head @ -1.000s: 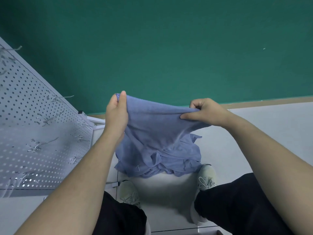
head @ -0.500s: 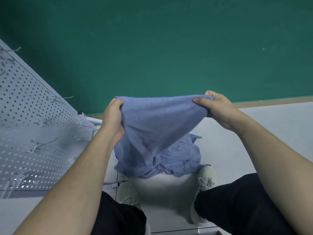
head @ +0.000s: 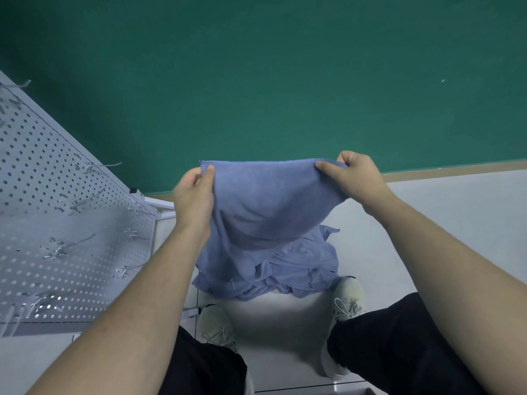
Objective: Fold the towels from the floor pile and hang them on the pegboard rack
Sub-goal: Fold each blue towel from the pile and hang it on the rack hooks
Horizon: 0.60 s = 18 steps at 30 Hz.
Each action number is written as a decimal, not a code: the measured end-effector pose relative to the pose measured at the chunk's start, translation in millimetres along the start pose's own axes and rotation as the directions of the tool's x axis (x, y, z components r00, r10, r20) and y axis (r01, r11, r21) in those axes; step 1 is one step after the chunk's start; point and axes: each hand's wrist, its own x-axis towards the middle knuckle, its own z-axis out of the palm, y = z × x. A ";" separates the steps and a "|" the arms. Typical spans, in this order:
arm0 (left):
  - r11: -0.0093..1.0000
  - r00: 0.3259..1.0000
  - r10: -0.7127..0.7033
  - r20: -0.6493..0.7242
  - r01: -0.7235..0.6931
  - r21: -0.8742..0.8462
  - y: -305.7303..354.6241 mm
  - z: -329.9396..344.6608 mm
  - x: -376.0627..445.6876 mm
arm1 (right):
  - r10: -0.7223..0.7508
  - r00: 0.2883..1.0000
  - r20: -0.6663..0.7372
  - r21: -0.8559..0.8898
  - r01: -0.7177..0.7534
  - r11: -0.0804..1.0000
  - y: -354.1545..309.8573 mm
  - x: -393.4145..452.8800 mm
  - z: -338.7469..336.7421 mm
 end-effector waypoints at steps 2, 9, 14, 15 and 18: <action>1.000 1.000 0.009 0.028 -0.009 0.007 1.3 6.2 -4.1 | 0.087 0.994 0.060 0.167 -0.096 0.981 0.0 -1.9 7.3; 0.996 0.981 0.064 0.181 -0.074 0.051 -1.8 31.8 -23.7 | 0.159 0.970 0.183 0.582 -0.237 0.778 -11.6 -6.9 26.9; 0.997 0.959 0.051 0.279 -0.065 0.043 -5.2 49.1 -35.0 | 0.084 0.980 0.178 0.551 -0.170 0.817 -25.6 -16.8 37.4; 0.997 0.956 0.052 0.290 -0.066 0.040 -5.2 51.2 -36.7 | 0.043 0.978 0.204 0.528 -0.147 0.837 -28.3 -18.9 38.4; 0.998 0.952 0.045 0.303 -0.054 0.023 -3.9 55.0 -40.7 | -0.063 0.951 0.302 0.481 -0.095 0.872 -29.1 -22.5 38.2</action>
